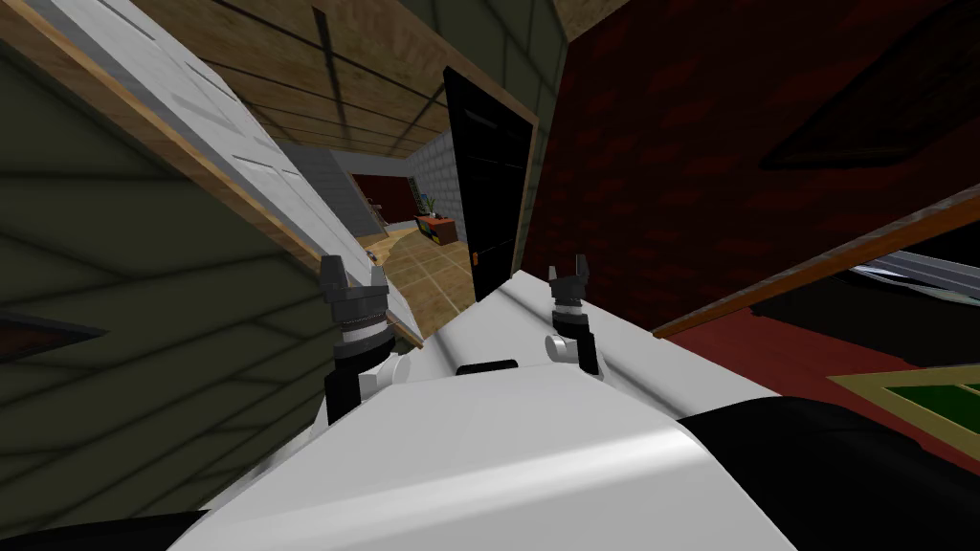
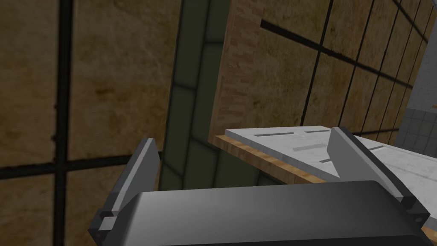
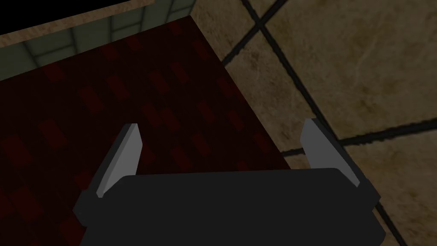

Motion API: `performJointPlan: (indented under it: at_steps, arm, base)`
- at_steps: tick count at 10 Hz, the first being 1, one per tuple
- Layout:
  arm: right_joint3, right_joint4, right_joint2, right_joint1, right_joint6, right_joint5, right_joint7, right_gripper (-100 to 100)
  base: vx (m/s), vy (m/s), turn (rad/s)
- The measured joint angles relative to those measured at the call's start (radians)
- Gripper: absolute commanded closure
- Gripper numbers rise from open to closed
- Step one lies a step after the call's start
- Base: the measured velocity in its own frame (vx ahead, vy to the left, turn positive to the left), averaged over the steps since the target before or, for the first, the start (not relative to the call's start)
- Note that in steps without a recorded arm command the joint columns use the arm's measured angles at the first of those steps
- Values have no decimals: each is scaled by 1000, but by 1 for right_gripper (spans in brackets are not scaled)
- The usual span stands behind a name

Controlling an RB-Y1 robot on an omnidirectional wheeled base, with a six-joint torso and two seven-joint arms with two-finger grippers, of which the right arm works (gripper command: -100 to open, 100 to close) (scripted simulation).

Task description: Push the door open

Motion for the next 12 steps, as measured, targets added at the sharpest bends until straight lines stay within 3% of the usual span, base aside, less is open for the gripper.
performJointPlan:
  at_steps: [4,9,12]
  arm:
    - [34,69,-16,-20,-18,7,6,-100]
    - [67,186,-41,-70,-37,10,8,-100]
    - [92,239,-51,-86,-47,15,10,-100]
  base:
    - [151,-13,7]
    - [121,-22,7]
    - [89,-13,5]
